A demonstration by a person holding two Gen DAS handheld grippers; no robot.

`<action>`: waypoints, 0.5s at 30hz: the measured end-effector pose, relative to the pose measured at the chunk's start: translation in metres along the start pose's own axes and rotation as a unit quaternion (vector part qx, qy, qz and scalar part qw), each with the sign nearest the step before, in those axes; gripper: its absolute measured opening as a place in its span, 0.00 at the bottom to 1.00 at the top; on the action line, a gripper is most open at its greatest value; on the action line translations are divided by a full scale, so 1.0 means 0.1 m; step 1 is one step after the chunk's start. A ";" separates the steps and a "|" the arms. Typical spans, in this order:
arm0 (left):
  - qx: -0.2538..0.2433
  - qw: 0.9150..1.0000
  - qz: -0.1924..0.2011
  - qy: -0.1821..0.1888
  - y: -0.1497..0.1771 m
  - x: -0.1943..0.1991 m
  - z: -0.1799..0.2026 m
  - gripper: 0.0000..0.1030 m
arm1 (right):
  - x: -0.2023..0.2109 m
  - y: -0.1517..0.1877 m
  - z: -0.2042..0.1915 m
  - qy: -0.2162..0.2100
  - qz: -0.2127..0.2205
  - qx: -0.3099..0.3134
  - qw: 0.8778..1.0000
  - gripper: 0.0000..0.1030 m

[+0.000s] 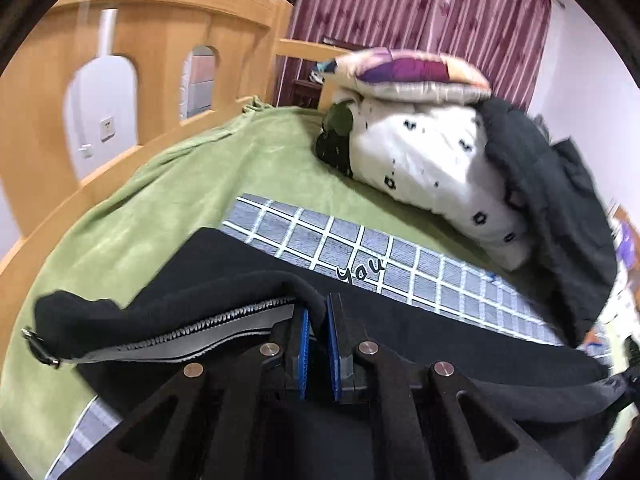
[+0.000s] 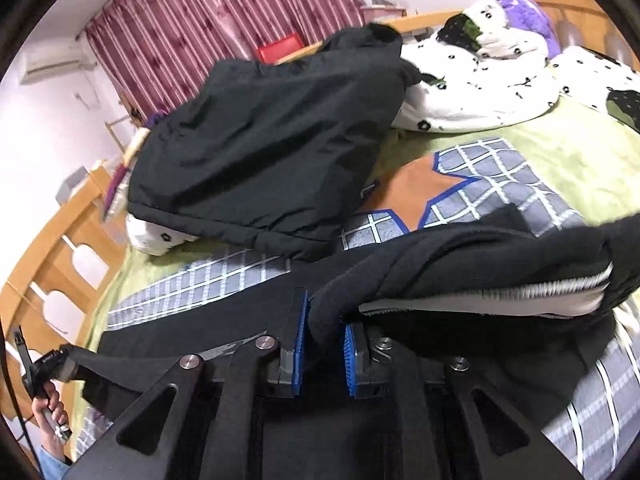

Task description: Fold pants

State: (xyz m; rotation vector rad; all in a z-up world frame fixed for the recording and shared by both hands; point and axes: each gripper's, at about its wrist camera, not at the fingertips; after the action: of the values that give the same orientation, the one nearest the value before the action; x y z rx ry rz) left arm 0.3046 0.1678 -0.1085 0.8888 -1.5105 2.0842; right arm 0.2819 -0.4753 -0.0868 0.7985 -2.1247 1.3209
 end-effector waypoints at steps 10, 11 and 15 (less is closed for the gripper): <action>-0.047 0.997 -0.011 -0.056 -0.10 -0.36 0.45 0.64 | -0.54 -0.28 -0.21 0.050 -0.002 0.016 0.999 0.44; -0.054 0.997 0.014 -0.053 -0.06 -0.20 0.45 0.72 | -0.45 -0.23 -0.27 0.047 -0.001 0.025 0.999 0.46; -0.082 0.995 0.015 -0.049 0.21 0.18 0.36 0.73 | -0.11 0.09 -0.34 0.055 0.005 0.059 0.997 0.60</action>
State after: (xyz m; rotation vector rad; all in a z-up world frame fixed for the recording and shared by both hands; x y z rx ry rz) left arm 0.2868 0.1266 -0.1025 0.9230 -1.7275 1.9281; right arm 0.2871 -0.4389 -0.0869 0.7443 -1.9846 1.4718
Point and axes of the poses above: each gripper's, at about its wrist camera, not at the fingertips, and x roughly against the way its jaws point, z to its right, y to its underside, and after that the axes turned 4 degrees about -z, right-handed
